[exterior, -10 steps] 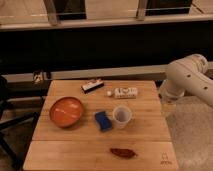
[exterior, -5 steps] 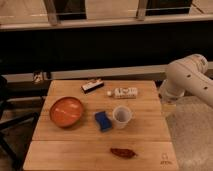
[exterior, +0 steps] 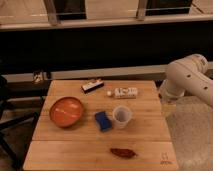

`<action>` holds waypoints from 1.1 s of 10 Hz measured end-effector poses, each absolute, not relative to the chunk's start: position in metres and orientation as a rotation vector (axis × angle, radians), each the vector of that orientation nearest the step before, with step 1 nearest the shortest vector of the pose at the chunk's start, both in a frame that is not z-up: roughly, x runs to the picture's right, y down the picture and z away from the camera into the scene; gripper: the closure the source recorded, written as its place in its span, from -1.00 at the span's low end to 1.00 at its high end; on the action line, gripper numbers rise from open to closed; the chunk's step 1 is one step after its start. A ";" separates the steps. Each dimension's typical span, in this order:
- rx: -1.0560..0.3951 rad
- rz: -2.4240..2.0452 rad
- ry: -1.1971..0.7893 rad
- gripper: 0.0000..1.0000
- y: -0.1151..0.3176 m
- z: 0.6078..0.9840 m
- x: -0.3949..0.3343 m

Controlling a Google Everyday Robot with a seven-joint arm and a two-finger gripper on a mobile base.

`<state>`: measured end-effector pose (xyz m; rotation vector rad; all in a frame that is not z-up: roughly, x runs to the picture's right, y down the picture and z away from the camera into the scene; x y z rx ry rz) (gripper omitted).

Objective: Place the bottle in the ceramic bowl

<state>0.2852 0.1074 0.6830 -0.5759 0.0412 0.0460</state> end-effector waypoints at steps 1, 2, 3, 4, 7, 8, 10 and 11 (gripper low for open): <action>-0.576 0.046 0.041 -0.60 0.107 0.683 0.285; -0.576 0.046 0.041 -0.60 0.107 0.683 0.285; -0.576 0.046 0.041 -0.60 0.107 0.683 0.285; -0.576 0.046 0.041 -0.60 0.107 0.683 0.285; -0.576 0.046 0.041 -0.60 0.107 0.683 0.285; -0.576 0.046 0.041 -0.60 0.107 0.683 0.285; -0.575 0.045 0.041 -0.60 0.106 0.683 0.286; -0.569 0.033 0.034 -0.60 0.100 0.688 0.283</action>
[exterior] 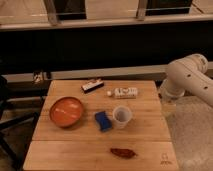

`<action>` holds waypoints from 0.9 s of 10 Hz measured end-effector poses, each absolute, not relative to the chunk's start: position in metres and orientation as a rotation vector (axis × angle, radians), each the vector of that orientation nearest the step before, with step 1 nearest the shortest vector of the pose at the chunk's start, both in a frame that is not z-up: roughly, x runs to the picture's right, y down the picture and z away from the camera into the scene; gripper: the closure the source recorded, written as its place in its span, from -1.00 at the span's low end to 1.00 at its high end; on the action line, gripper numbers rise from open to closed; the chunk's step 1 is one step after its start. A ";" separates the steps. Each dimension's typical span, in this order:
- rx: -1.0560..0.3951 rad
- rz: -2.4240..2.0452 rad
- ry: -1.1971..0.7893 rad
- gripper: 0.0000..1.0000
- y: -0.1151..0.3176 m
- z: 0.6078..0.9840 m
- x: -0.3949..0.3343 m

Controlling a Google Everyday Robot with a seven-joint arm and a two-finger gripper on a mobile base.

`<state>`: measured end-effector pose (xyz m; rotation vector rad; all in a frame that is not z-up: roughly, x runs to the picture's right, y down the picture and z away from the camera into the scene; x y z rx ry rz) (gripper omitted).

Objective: Place the bottle in the ceramic bowl

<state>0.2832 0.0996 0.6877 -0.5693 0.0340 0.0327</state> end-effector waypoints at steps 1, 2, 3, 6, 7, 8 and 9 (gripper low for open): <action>-0.563 0.018 0.024 -0.60 0.089 0.696 0.279; -0.563 0.007 0.021 -0.60 0.082 0.702 0.276; -0.558 -0.002 0.012 -0.60 0.074 0.709 0.272; -0.540 -0.027 -0.007 -0.60 0.067 0.711 0.265; -0.535 -0.039 -0.014 -0.60 0.064 0.713 0.262; -0.528 -0.057 -0.025 -0.60 0.056 0.719 0.255; -0.524 -0.072 -0.033 -0.60 0.050 0.725 0.249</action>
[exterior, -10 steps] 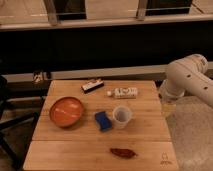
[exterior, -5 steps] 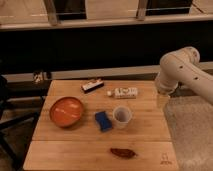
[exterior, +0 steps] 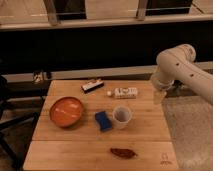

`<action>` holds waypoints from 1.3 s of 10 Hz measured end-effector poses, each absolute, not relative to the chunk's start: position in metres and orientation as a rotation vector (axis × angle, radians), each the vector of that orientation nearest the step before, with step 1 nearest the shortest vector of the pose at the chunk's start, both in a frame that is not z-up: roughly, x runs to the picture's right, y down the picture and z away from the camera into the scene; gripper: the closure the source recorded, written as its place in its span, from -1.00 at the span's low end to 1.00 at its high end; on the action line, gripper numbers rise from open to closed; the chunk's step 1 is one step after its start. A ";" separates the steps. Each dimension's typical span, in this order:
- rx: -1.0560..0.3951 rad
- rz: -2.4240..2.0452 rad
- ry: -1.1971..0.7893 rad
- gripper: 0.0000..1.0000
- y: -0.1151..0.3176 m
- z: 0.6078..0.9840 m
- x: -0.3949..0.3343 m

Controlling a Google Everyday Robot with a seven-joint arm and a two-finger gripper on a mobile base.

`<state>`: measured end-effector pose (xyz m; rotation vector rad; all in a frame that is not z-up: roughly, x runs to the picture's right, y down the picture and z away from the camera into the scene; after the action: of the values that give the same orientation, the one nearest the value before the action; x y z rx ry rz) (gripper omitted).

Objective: Place the bottle in the ceramic bowl

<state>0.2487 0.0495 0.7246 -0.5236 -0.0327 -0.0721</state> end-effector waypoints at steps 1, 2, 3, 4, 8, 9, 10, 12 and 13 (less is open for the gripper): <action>-0.516 -0.094 -0.045 -0.60 0.042 0.730 0.240; -0.512 -0.105 -0.046 -0.60 0.041 0.731 0.238; -0.510 -0.112 -0.045 -0.60 0.041 0.731 0.239; -0.508 -0.130 -0.050 -0.60 0.039 0.735 0.234; -0.499 -0.184 -0.078 -0.60 0.029 0.761 0.216; -0.498 -0.194 -0.083 -0.60 0.030 0.763 0.215; -0.498 -0.204 -0.090 -0.60 0.030 0.766 0.211; -0.493 -0.237 -0.105 -0.60 0.028 0.783 0.207; -0.489 -0.251 -0.106 -0.60 0.028 0.794 0.205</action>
<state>0.2048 0.0279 0.7940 -0.4893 -0.1065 -0.2514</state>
